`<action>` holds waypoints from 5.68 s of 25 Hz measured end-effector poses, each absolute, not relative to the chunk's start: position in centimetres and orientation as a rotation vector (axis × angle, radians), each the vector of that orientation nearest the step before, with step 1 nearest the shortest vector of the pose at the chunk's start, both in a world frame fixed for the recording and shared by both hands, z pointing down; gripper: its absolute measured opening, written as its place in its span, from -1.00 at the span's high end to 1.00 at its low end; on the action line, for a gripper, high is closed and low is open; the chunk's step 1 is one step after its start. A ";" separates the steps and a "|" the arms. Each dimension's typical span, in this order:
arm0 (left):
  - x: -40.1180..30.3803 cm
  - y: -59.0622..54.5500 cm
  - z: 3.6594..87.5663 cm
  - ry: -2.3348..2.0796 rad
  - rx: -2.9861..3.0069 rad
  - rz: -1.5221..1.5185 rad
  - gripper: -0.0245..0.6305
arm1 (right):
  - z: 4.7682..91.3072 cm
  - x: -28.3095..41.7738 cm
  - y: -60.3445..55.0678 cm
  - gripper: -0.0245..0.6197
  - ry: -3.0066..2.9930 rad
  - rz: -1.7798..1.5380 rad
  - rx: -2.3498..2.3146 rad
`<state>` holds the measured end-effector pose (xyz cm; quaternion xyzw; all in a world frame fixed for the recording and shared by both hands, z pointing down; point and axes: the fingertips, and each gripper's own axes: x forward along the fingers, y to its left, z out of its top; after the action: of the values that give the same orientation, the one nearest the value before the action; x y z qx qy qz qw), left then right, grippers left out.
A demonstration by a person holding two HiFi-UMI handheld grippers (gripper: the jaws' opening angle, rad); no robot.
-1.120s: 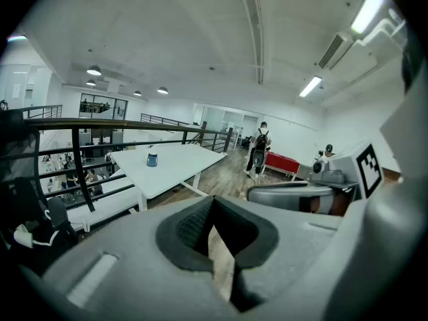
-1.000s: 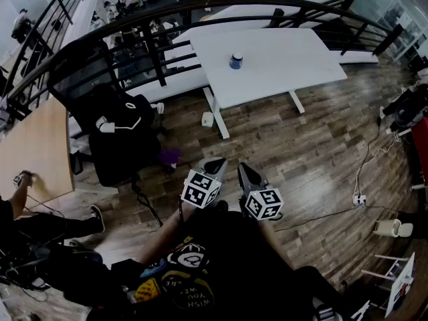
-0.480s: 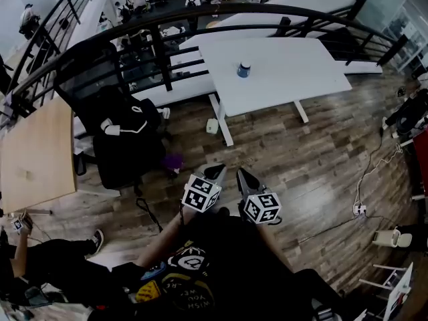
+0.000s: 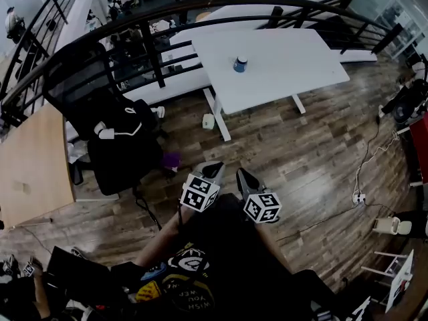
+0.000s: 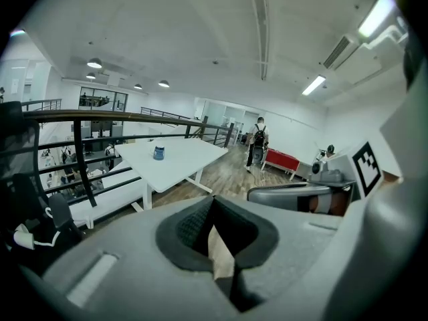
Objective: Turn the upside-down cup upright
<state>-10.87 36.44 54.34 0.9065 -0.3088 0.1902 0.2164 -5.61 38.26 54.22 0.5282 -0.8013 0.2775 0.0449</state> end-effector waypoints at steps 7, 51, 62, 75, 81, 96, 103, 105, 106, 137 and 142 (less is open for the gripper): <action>-7.8 33.0 56.4 -0.779 2.481 0.567 0.91 | 55.6 -2.3 35.2 0.93 -2.402 0.922 1.643; -3.0 -12.3 69.7 -0.945 2.151 0.728 0.91 | 79.0 9.4 -22.8 -0.22 -2.212 0.455 1.290; 0.2 -18.0 69.2 -1.063 2.158 0.777 0.91 | 79.4 6.8 -26.6 -0.47 -2.237 0.260 1.074; 6.3 -23.5 67.0 -0.968 2.293 0.950 0.44 | 76.1 6.7 -26.1 -0.30 -2.281 0.167 0.817; 9.6 -23.8 62.9 -0.842 2.480 1.059 -0.23 | 71.4 9.4 -25.0 -0.30 -2.208 0.065 0.795; 12.1 -19.3 59.0 -0.584 2.494 0.827 -0.01 | 64.8 10.3 -20.3 -0.30 -2.109 -0.187 0.501; 9.7 -18.0 57.5 -0.392 2.267 0.358 0.00 | 62.2 9.1 -16.5 -0.30 -2.389 0.105 0.172; 8.9 -18.2 57.3 -0.361 2.183 0.218 0.00 | 61.1 9.1 -16.4 -0.30 -2.528 0.251 0.136; 8.7 -18.4 57.1 -0.351 2.145 0.155 0.00 | 60.5 9.2 -16.6 -0.30 -2.590 0.333 0.135; -1.4 -18.8 64.5 -1.133 2.170 0.614 0.91 | 74.0 8.3 -24.3 0.82 -1.986 0.245 0.312; -2.5 -17.8 64.2 -1.144 2.165 0.626 0.91 | 75.8 6.6 -25.3 0.82 -1.701 0.021 0.076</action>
<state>-2.49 -17.82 64.23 0.8165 -0.4315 0.2361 0.3022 6.61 -25.28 75.81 0.0336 -0.7515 0.0095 0.6589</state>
